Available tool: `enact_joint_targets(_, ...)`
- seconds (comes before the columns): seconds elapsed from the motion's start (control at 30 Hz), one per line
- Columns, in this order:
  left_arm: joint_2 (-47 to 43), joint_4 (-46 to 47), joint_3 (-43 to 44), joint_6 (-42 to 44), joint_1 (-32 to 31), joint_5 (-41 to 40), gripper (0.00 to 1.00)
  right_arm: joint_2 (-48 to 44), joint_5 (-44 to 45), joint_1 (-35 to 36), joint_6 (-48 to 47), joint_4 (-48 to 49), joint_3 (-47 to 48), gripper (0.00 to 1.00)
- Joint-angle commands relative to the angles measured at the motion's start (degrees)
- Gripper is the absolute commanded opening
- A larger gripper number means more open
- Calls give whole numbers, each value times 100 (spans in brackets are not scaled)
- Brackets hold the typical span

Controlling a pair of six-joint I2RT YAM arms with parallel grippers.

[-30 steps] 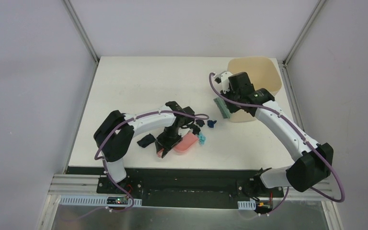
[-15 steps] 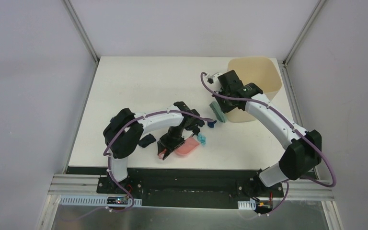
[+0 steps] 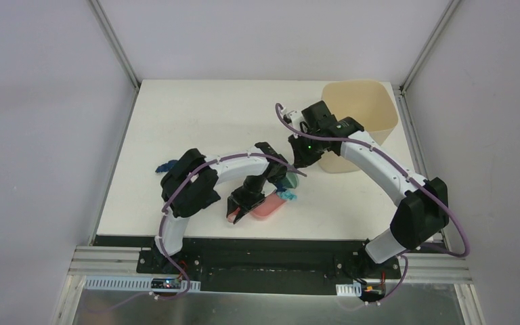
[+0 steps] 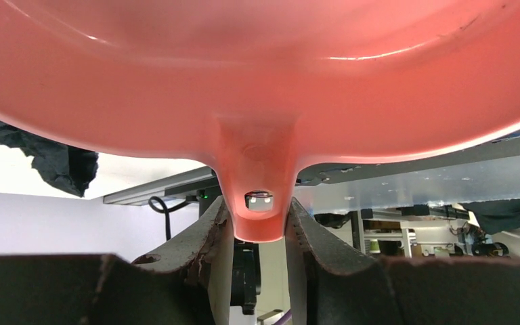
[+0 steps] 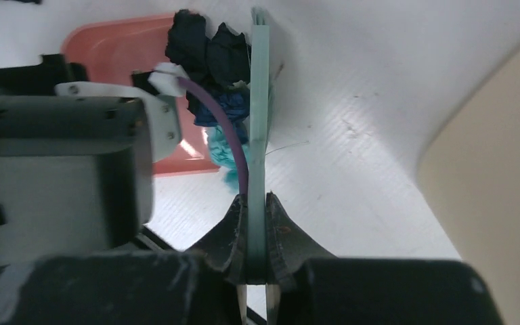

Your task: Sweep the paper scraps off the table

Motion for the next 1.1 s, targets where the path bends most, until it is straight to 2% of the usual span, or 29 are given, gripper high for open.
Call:
enact_joint_targets(0.0, 102, -166, 332, 141, -59, -251, 2, -38, -1476, 67, 4, -195, 132, 0)
enact_joint_targets(0.33, -246, -155, 403, 143, -56, -506, 0, -553, -2413, -168, 123, -206, 116, 0)
enact_joint_targets(0.53, -780, -108, 288, 64, -59, -775, 1, -926, -2390, -570, 479, 320, 156, 0)
enact_joint_targets(0.83, -1376, -90, 85, -3, -64, -735, 1, -1022, -1020, -732, 238, 166, 693, 0)
enact_joint_targets(1.07, -1092, -76, 85, 24, -110, -621, 0, -1049, 198, -741, 143, -34, 579, 0)
